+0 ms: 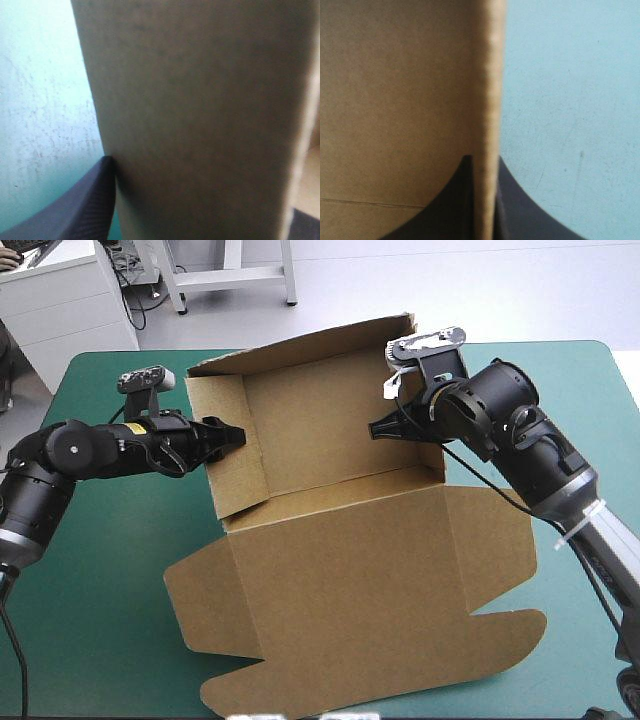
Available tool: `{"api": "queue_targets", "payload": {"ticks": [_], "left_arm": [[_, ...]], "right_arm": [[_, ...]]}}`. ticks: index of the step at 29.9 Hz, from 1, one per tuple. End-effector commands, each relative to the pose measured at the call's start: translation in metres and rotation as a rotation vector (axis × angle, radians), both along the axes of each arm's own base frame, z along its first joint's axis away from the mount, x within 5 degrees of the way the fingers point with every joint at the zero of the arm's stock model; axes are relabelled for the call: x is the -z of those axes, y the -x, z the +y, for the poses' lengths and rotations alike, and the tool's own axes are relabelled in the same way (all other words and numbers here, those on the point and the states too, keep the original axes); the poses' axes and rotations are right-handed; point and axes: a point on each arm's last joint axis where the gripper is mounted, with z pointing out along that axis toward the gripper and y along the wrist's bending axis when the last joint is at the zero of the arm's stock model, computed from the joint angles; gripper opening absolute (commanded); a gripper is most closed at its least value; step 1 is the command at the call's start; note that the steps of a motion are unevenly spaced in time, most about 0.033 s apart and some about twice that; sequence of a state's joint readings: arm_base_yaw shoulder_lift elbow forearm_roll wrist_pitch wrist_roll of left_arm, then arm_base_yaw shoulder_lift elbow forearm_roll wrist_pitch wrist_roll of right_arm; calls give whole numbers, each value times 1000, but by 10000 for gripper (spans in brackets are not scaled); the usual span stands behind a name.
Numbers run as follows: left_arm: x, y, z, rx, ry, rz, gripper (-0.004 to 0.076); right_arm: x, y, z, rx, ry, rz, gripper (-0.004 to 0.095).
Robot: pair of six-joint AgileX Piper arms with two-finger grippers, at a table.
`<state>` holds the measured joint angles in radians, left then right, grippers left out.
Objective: Fold the box
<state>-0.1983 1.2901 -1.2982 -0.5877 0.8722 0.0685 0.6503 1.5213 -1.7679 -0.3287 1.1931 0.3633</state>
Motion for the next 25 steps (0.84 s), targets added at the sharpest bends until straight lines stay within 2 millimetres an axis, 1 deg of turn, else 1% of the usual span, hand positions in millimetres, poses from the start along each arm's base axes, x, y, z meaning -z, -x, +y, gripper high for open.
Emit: {"api": "queue_targets", "payload": {"ticks": [1, 11, 13, 15, 16, 18, 19, 22, 25], "left_arm": [[-31, 16, -1, -2, 81, -109, 372], [-36, 26, 0, 16, 79, -109, 372], [-36, 28, 0, 22, 77, -106, 351], [-36, 28, 0, 23, 76, -107, 266], [-36, 28, 0, 24, 73, -111, 180], [-36, 28, 0, 30, 68, -117, -29], [-36, 28, -1, 42, 51, -126, -20], [-35, 30, -8, 59, 14, -150, -32], [-36, 30, -16, 26, -8, -174, -32]], "right_arm": [[-25, 8, -6, 2, -68, -117, -16], [-25, 8, -7, 18, -72, -111, -16], [-25, 8, -7, 19, -72, -111, -16], [-25, 8, -7, 23, -77, -110, -16], [-25, 8, -7, 23, -77, -110, -16], [-25, 8, -7, 24, -79, -110, -16], [-25, 8, -7, 27, -82, -109, -16], [-25, 8, -7, 28, -83, -109, -16], [-24, 8, -7, 31, -80, -102, -16]]}}
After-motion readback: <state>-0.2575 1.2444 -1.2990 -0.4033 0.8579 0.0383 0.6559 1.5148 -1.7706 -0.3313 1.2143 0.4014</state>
